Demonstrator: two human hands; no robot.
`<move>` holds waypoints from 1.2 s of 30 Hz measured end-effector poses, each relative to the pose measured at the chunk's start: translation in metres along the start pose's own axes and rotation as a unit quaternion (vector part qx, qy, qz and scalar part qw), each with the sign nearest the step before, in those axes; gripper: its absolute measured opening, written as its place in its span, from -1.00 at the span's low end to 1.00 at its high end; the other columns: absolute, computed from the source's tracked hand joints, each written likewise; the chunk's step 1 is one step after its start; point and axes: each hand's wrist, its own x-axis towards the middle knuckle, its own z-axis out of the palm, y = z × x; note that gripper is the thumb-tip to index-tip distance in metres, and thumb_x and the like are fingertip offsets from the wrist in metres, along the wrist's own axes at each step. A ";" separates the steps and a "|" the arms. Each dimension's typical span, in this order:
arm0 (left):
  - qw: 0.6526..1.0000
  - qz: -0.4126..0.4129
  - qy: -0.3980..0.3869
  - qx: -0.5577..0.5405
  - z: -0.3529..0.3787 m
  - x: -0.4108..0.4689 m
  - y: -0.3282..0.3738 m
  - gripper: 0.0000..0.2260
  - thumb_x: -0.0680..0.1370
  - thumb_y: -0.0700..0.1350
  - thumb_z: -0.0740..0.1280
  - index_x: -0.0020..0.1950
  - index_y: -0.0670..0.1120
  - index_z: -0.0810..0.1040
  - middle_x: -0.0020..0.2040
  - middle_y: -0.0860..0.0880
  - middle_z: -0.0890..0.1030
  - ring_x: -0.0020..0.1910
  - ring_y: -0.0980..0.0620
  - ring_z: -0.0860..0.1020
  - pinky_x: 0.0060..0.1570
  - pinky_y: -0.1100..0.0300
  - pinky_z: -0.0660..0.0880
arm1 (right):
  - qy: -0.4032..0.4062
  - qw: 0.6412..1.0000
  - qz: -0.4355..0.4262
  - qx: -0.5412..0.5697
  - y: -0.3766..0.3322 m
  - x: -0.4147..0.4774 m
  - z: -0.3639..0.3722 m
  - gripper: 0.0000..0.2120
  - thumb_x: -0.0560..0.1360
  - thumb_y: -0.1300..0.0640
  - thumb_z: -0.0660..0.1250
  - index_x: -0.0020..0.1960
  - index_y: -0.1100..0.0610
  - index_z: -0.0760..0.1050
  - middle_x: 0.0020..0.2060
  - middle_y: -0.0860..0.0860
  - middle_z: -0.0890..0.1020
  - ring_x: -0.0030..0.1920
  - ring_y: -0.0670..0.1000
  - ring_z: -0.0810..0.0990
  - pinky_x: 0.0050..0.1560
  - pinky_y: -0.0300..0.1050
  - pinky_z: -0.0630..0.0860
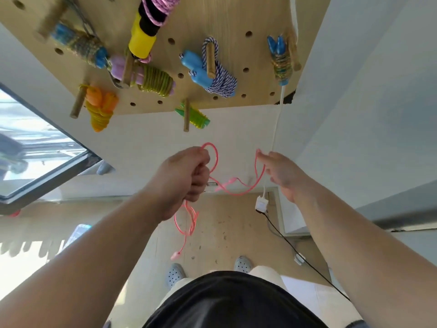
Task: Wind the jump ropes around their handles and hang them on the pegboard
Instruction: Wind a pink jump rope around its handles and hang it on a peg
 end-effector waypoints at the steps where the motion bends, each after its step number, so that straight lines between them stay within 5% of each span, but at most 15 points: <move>1: 1.000 0.001 0.016 0.002 0.001 -0.001 0.011 -0.78 0.63 -0.16 0.12 -0.17 -0.12 0.14 -0.39 -0.04 0.15 -0.38 -0.03 0.04 -0.38 0.10 0.00 | -0.016 0.999 0.004 -0.051 0.006 -0.006 0.009 -0.34 0.56 -0.27 0.30 0.51 0.06 0.29 0.37 -0.07 0.45 0.27 -0.01 0.49 0.27 -0.13 0.35; 3: 0.998 -0.015 0.036 -0.053 0.004 0.001 0.023 -0.76 0.65 -0.15 0.14 -0.20 -0.09 0.17 -0.41 -0.01 0.15 -0.43 0.00 0.04 -0.44 0.16 -0.01 | -0.062 0.996 -0.033 -0.047 0.014 -0.026 0.032 -0.22 0.54 -0.29 0.33 0.61 0.03 0.18 0.54 -0.09 0.28 0.42 -0.05 0.39 0.15 -0.40 0.47; 6: 0.963 -0.056 0.049 -0.260 0.008 0.007 0.034 -0.76 0.64 -0.13 0.16 -0.23 -0.04 0.32 -0.45 0.05 0.15 -0.55 0.11 0.09 -0.57 0.30 0.03 | -0.129 0.980 -0.131 -0.072 0.039 -0.048 0.063 -0.21 0.27 -0.55 0.39 0.36 -0.15 0.46 0.32 -0.24 0.48 0.31 -0.19 0.46 0.28 -0.12 0.52; 9: 0.906 -0.060 0.022 -0.418 0.016 0.009 0.045 -0.82 0.53 -0.16 0.19 -0.27 -0.04 0.30 -0.43 0.07 0.16 -0.55 0.15 0.13 -0.56 0.33 0.04 | -0.215 0.953 -0.158 -0.146 0.057 -0.050 0.082 -0.23 0.32 -0.41 0.48 0.46 -0.22 0.37 0.42 -0.29 0.37 0.43 -0.22 0.34 0.43 -0.06 0.35; 11: 0.882 -0.048 0.005 -0.468 0.019 0.010 0.054 -0.79 0.56 -0.13 0.18 -0.28 -0.04 0.28 -0.42 0.07 0.17 -0.54 0.15 0.16 -0.56 0.34 0.07 | -0.220 0.941 -0.168 -0.197 0.063 -0.046 0.091 -0.47 0.45 -0.19 0.51 0.36 -0.14 0.48 0.45 -0.21 0.38 0.43 -0.20 0.35 0.42 -0.08 0.34; 13: 0.875 -0.029 0.003 -0.484 0.017 0.013 0.062 -0.76 0.59 -0.11 0.16 -0.28 -0.04 0.27 -0.41 0.07 0.18 -0.53 0.14 0.18 -0.57 0.33 0.11 | -0.177 0.937 -0.184 -0.238 0.069 -0.040 0.097 -0.85 0.54 0.04 0.45 0.09 0.02 0.58 0.20 -0.08 0.55 0.18 -0.08 0.55 0.28 -0.05 0.50; 15: 0.879 -0.007 0.029 -0.476 0.004 0.020 0.069 -0.71 0.64 -0.08 0.12 -0.28 -0.02 0.25 -0.42 0.07 0.19 -0.53 0.14 0.19 -0.58 0.32 0.12 | -0.152 0.940 -0.167 -0.256 0.077 -0.036 0.092 -0.92 0.60 0.15 0.34 0.09 0.08 0.53 -0.06 -0.03 0.54 -0.09 -0.03 0.55 0.03 -0.14 0.57; 17: 0.883 0.019 0.077 -0.463 -0.018 0.026 0.073 -0.69 0.67 -0.06 0.08 -0.28 -0.02 0.25 -0.44 0.07 0.19 -0.55 0.13 0.19 -0.60 0.30 0.14 | -0.152 0.951 -0.118 -0.244 0.087 -0.034 0.075 -0.88 0.65 0.12 0.28 0.17 0.06 0.50 -0.08 0.05 0.60 -0.20 0.00 0.54 -0.16 -0.36 0.50; 21: 0.865 0.048 0.195 -0.460 -0.078 0.035 0.055 -0.69 0.69 -0.09 0.06 -0.26 -0.03 0.24 -0.39 0.05 0.18 -0.53 0.11 0.19 -0.55 0.30 0.16 | -0.121 0.965 -0.046 -0.230 0.108 -0.031 0.034 -0.83 0.64 -0.14 0.24 0.03 -0.10 0.55 -0.14 0.14 0.69 -0.21 0.16 0.68 -0.03 0.12 0.67; 25: 0.890 0.010 0.234 -0.390 -0.105 0.041 0.013 -0.75 0.67 -0.09 0.14 -0.21 -0.08 0.35 -0.33 0.01 0.31 -0.44 0.07 0.37 -0.38 0.26 0.36 | -0.060 0.997 0.006 -0.047 0.096 -0.039 0.016 -0.67 0.67 -0.03 0.24 -0.03 0.20 0.61 -0.22 0.20 0.67 -0.22 0.18 0.70 -0.04 0.18 0.69; 27: 0.927 -0.046 0.189 -0.320 -0.103 0.046 -0.016 -0.78 0.65 -0.01 0.22 -0.07 -0.13 0.48 -0.10 -0.14 0.59 -0.11 -0.10 0.62 -0.02 0.04 0.53 | -0.031 0.996 0.030 0.082 0.082 -0.042 0.019 -0.61 0.70 -0.01 0.19 -0.10 0.26 0.57 -0.30 0.21 0.63 -0.32 0.15 0.64 -0.15 0.20 0.69; 30: 0.962 -0.114 0.107 -0.225 -0.080 0.045 -0.054 -0.84 0.60 0.03 0.24 0.00 -0.02 0.54 0.22 -0.19 0.64 0.28 -0.22 0.57 0.30 -0.16 0.39 | -0.054 0.974 0.035 0.217 0.049 -0.054 0.032 -0.57 0.70 -0.01 0.16 -0.16 0.22 0.57 -0.35 0.19 0.59 -0.39 0.14 0.58 -0.30 0.04 0.61; 33: 0.984 -0.125 -0.010 -0.127 -0.040 0.036 -0.088 -0.57 0.52 0.11 0.27 0.33 -0.06 0.54 0.28 -0.17 0.64 0.32 -0.18 0.55 0.41 -0.18 0.32 | -0.105 0.967 0.008 0.234 0.026 -0.065 0.047 -0.56 0.72 -0.02 0.11 -0.12 0.24 0.57 -0.31 0.22 0.58 -0.37 0.17 0.58 -0.30 0.01 0.60; 36: 0.986 -0.067 -0.153 -0.006 -0.006 0.019 -0.105 -0.55 0.52 0.16 0.36 0.35 -0.02 0.56 0.26 -0.11 0.65 0.29 -0.08 0.59 0.35 -0.11 0.40 | -0.143 0.959 0.028 0.241 0.017 -0.066 0.061 -0.55 0.65 -0.13 0.22 0.04 0.27 0.60 -0.17 0.27 0.60 -0.18 0.20 0.63 -0.12 0.10 0.64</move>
